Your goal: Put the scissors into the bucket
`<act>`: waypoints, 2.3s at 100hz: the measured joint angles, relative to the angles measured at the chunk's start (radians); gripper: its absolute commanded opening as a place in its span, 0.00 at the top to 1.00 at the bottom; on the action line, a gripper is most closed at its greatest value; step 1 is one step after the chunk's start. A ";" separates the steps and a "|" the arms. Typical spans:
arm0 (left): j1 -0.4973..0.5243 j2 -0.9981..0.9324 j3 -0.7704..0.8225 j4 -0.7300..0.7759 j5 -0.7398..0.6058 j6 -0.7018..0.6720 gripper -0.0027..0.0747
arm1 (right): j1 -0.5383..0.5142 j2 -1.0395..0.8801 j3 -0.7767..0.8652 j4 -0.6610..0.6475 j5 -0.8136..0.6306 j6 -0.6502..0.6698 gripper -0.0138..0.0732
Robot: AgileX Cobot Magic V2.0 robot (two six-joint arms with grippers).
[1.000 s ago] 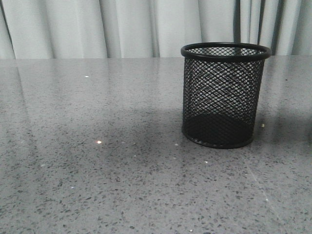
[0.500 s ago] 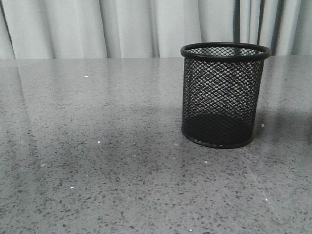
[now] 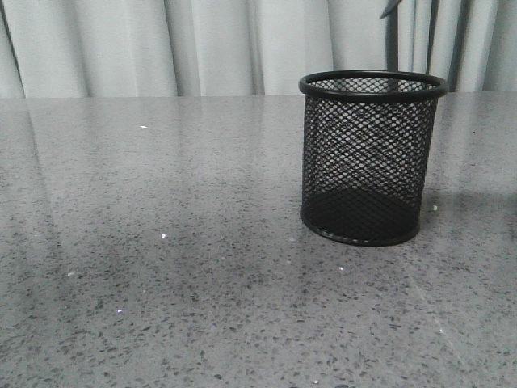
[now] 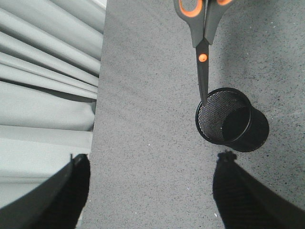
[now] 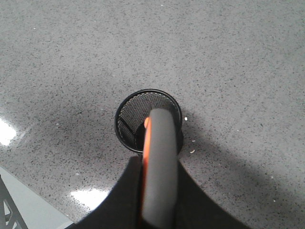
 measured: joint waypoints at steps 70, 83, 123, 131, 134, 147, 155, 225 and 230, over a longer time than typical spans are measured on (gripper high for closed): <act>0.000 0.000 0.000 0.002 -0.001 -0.006 0.33 | 0.130 0.203 0.000 -0.062 0.000 0.015 0.89; 0.000 0.000 0.000 0.002 -0.001 -0.006 0.33 | 0.133 0.241 0.000 -0.069 -0.002 0.017 0.89; 0.000 0.000 0.000 0.002 -0.002 -0.006 0.33 | 0.133 0.290 0.000 -0.071 -0.003 0.018 0.89; 0.000 0.003 0.000 0.004 -0.002 -0.006 0.33 | 0.133 0.306 0.000 -0.071 -0.003 0.018 0.89; 0.000 0.003 0.000 0.004 -0.002 -0.006 0.33 | 0.133 0.310 0.000 -0.071 -0.004 0.018 0.89; 0.000 0.004 0.000 0.004 -0.002 -0.006 0.33 | 0.133 0.319 0.000 -0.071 -0.006 0.019 0.78; 0.000 0.004 0.000 0.004 -0.002 -0.006 0.33 | 0.133 0.321 0.000 -0.071 -0.006 0.019 0.65; 0.000 0.004 0.000 0.140 0.015 -0.216 0.38 | 0.133 0.157 -0.153 -0.142 -0.018 0.019 0.69; 0.000 0.004 0.000 0.183 0.033 -0.267 0.46 | 0.133 0.130 -0.153 -0.142 -0.033 0.019 0.78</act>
